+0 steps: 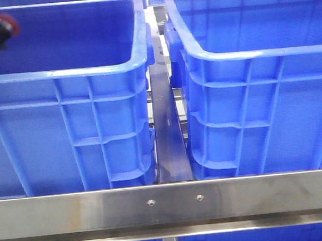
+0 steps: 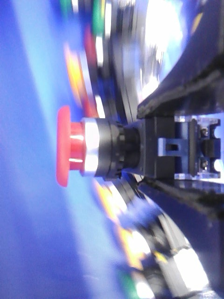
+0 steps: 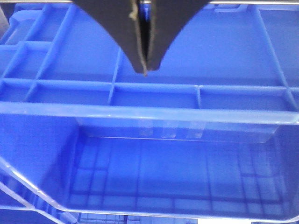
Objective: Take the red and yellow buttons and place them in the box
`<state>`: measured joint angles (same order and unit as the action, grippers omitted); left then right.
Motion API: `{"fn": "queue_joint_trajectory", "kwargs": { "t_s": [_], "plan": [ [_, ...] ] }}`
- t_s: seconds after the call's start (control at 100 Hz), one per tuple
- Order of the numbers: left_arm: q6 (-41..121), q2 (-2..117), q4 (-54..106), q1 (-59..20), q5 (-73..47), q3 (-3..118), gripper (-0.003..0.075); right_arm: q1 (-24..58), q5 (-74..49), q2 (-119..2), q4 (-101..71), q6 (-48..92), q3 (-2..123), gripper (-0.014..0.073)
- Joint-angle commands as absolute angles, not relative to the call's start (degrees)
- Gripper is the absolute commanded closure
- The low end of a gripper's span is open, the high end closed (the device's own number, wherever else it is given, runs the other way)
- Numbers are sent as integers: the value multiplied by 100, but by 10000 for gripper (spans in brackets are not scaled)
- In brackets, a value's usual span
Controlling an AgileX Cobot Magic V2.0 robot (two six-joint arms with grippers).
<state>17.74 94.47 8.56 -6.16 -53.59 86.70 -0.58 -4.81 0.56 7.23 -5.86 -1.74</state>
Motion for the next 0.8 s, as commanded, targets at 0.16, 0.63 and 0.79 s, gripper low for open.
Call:
{"fn": "queue_joint_trajectory", "kwargs": {
  "t_s": [0.16,0.63,0.79],
  "plan": [
    [2066,8621,1163,-1607,-5131,8888,617,-58,-53,192,765,-581,-71,662],
    [2066,8577,2016,-3607,-4991,8888,617,-58,-53,192,765,-581,-71,662],
    [2066,8584,2027,-3827,-4991,8888,617,-58,-53,192,765,-581,-71,662]
  ]
}}
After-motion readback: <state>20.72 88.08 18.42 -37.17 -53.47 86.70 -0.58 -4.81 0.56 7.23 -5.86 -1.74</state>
